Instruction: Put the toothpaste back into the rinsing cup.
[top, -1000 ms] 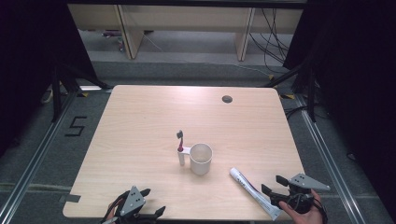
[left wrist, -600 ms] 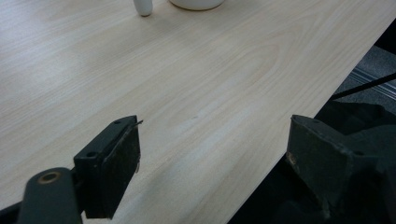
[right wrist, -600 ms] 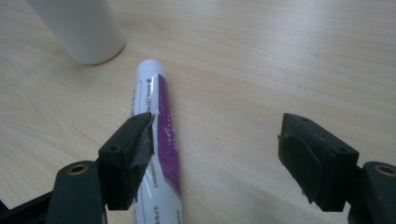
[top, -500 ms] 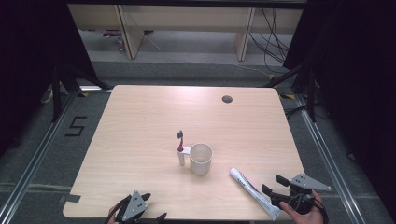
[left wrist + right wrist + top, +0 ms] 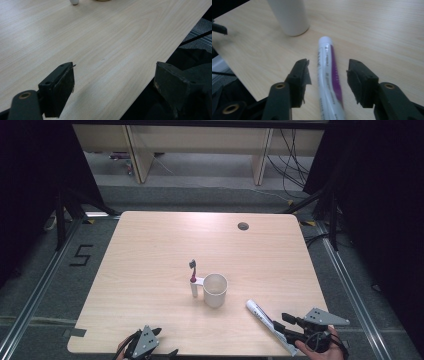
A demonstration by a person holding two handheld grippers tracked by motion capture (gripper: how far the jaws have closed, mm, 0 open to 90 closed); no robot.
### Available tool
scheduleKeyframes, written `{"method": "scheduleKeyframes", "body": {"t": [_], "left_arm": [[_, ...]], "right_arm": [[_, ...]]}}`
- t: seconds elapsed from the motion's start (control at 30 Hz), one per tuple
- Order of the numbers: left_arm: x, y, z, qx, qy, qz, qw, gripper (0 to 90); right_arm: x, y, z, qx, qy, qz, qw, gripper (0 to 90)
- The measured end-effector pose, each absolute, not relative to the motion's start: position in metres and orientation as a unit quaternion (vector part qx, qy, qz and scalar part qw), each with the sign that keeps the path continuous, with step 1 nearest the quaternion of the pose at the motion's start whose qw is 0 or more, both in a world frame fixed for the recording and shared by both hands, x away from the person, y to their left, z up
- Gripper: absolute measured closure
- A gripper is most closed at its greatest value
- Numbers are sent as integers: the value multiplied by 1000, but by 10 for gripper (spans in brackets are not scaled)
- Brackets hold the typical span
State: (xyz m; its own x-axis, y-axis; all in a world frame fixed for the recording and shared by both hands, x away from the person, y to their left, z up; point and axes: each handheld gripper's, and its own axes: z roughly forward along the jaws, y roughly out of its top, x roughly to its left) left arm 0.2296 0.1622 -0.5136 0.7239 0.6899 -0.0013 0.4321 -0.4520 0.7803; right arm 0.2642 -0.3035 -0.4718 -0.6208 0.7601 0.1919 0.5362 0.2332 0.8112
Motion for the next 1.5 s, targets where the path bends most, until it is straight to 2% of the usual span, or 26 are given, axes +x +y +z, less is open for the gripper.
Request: {"method": "scheduleKeyframes", "body": {"t": [0.13,0.2,0.27,0.33,0.4,0.43,0.87,1.2,1.5], "left_arm": [[228,160,-515,830,342,155,413,166],[228,159,-515,830,342,156,412,166],[228,159,-516,826,344,157,418,166],[228,161,-514,837,335,161,401,166],[228,161,-514,837,334,160,404,166],[227,160,-514,834,334,158,409,166],[227,161,-514,837,333,161,404,167],[227,161,-514,835,335,161,405,168],[227,161,-514,841,329,159,399,168]], "right_arm": [[259,-293,-472,409,790,446,101,680],[260,-293,-473,388,804,438,110,727],[259,-289,-475,384,811,429,100,783],[257,-287,-477,373,820,424,97,842],[253,-284,-478,385,820,414,84,871],[254,-284,-479,372,826,413,92,883],[249,-286,-492,379,853,350,80,899],[249,-297,-495,374,863,321,109,898],[255,-316,-494,418,847,302,125,895]]}}
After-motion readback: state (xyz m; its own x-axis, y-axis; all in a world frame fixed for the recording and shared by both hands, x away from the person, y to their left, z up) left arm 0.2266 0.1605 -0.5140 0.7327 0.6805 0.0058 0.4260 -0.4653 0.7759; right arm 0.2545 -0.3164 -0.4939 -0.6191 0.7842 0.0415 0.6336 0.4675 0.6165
